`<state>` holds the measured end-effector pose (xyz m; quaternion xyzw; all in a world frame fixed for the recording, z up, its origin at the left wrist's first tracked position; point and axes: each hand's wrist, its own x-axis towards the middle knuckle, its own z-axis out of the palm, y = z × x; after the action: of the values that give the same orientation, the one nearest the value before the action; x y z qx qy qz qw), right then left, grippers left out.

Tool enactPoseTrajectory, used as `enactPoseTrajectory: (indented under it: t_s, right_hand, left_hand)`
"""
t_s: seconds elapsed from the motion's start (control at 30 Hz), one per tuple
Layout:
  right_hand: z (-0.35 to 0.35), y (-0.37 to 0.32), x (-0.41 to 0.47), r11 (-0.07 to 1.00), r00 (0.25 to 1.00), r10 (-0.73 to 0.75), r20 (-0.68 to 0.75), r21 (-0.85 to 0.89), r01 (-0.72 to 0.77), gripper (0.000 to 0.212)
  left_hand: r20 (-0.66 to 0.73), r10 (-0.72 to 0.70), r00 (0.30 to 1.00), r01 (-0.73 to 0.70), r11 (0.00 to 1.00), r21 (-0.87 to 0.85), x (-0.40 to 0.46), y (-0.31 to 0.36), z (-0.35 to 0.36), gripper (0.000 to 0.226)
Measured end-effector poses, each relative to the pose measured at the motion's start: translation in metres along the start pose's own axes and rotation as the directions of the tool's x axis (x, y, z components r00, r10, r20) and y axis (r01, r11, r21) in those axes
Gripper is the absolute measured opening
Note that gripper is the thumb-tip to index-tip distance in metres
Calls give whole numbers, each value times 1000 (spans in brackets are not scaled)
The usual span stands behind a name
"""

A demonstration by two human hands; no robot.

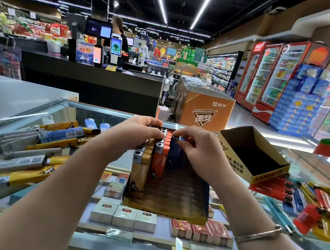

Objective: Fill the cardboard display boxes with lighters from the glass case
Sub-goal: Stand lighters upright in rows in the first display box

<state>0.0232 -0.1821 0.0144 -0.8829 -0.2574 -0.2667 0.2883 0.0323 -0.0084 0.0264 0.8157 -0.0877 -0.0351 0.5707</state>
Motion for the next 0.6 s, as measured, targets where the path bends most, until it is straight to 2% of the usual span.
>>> enactPoseTrajectory:
  t_s: [0.07,0.2,0.23,0.27,0.37,0.43,0.5,0.6]
  right_hand:
    - [0,-1,1,999,1000,-1,5,-34,1,21]
    - [2,1,1,953,998,-54,-32,-300,42,19]
    - [2,4,1,950,999,-35,-36,-310,22,20]
    - [1,6,0,962,999,7,-36,-274,-17,21]
    - [1,9,-1,989,988,148,-37,-12,-148,23]
    - [2,8,0,977,982,185,-40,111,-180,23]
    - [5,6,1,972,981,192,-30,141,-186,20]
    - [8,6,1,966,978,203,-39,172,-194,17]
  left_hand:
    - [-6,-1,1000,1,1000,9,1,-1,0,21]
    - [-22,6,1000,-6,1000,14,2,-2,0,23]
    - [-27,4,1000,-4,1000,13,2,-2,0,23]
    - [-32,-1,999,1,1000,15,2,-2,0,24]
    - [-80,2,997,-2,1000,0,1,-1,2,27]
    - [-177,79,981,-78,997,13,2,-1,2,31]
    - [-293,189,937,-175,982,74,1,-1,-2,32]
    - [-366,298,881,-245,952,186,-6,-5,-15,33]
